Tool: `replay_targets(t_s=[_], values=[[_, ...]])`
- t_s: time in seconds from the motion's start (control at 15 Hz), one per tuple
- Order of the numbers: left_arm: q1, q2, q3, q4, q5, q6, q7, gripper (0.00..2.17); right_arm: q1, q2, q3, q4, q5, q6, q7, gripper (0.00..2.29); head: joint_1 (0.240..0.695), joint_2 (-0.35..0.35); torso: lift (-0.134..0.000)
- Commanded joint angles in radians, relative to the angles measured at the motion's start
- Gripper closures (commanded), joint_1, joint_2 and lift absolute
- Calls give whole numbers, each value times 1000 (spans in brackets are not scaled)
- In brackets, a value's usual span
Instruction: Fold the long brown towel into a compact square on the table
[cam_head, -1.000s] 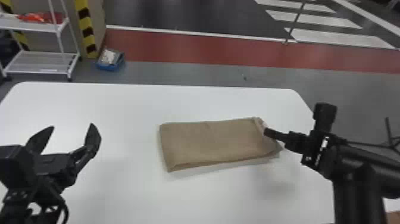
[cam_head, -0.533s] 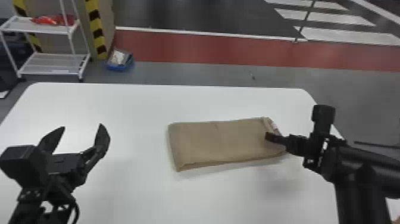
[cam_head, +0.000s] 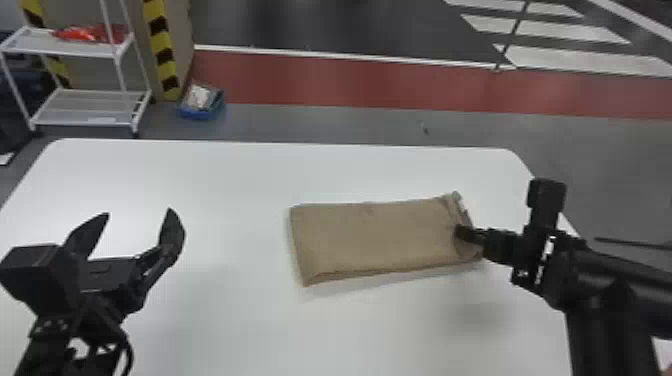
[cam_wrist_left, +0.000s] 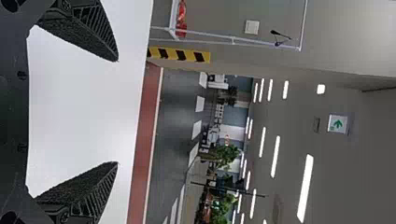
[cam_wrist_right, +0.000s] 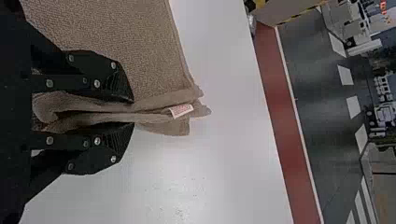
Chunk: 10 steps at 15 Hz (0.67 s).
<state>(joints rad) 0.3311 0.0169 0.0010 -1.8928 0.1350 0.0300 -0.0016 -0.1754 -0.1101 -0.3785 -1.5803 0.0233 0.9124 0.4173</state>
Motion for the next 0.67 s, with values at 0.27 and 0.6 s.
replay_targets(t_s=[0.27, 0.6], values=[[5, 0, 8, -5, 0, 0, -2, 87, 30, 3, -105, -179, -108, 69, 0, 1538, 695, -172, -123], [3, 0, 8, -5, 0, 0, -2, 90, 19, 12, -77, -354, -134, 164, -2, 1538, 695, -186, -123]])
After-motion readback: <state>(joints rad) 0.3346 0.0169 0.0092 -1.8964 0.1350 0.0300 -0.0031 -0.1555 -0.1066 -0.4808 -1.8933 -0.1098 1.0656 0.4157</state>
